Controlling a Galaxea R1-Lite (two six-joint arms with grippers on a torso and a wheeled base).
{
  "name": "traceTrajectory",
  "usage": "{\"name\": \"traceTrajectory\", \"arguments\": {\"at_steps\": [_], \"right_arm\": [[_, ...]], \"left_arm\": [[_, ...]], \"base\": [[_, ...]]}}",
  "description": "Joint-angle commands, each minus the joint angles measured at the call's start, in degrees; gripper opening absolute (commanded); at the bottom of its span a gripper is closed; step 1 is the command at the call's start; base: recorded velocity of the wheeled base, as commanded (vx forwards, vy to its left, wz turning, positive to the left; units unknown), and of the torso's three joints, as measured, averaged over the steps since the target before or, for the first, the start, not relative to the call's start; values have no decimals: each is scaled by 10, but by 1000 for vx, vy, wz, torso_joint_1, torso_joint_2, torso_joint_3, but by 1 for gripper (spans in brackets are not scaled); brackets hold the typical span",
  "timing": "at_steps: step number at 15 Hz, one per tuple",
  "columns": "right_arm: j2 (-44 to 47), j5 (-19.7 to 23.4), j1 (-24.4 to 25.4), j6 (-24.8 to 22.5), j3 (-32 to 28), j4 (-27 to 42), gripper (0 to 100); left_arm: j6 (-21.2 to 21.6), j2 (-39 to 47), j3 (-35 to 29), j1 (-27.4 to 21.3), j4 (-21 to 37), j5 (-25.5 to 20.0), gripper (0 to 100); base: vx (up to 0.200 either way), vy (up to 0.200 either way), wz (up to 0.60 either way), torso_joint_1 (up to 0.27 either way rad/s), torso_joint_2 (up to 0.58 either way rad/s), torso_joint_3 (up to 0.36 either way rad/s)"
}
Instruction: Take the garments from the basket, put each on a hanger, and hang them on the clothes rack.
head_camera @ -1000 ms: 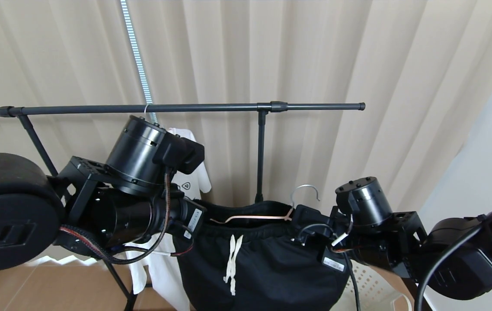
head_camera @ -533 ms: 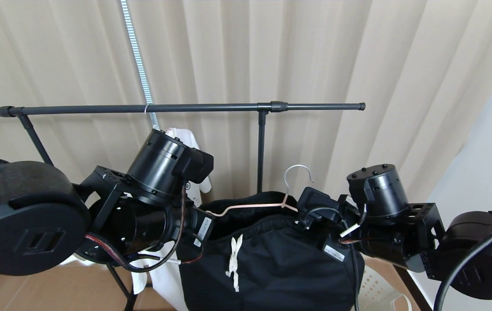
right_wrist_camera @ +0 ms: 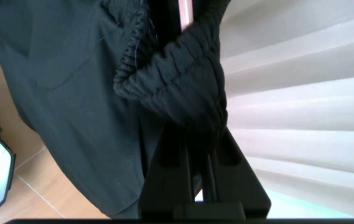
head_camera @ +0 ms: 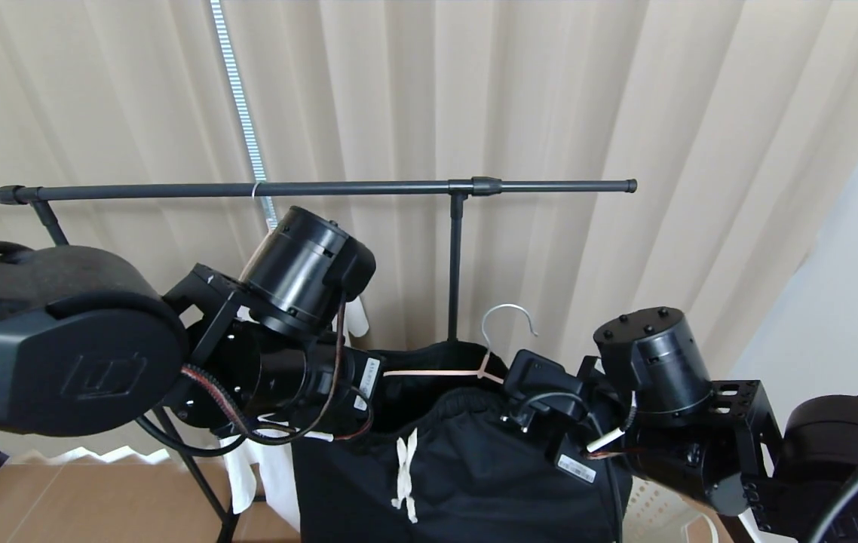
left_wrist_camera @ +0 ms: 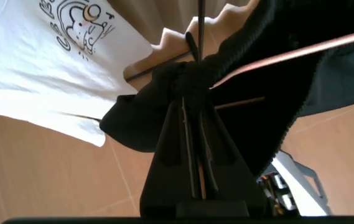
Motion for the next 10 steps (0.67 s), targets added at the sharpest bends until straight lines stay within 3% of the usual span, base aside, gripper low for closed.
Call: {"name": "traceTrajectory", "arguments": {"at_steps": [1,10], "right_arm": [[16,-6,8,-1,2,0,0],[74,-34,8,-2,0,-50,0]], "left_arm": [[-25,13,-44,-5,29,-1,0],[-30,11,-55,-13,36,-2,0]], "base": [[0,0,0,0,0,0],[0,0,0,0,0,0]]}}
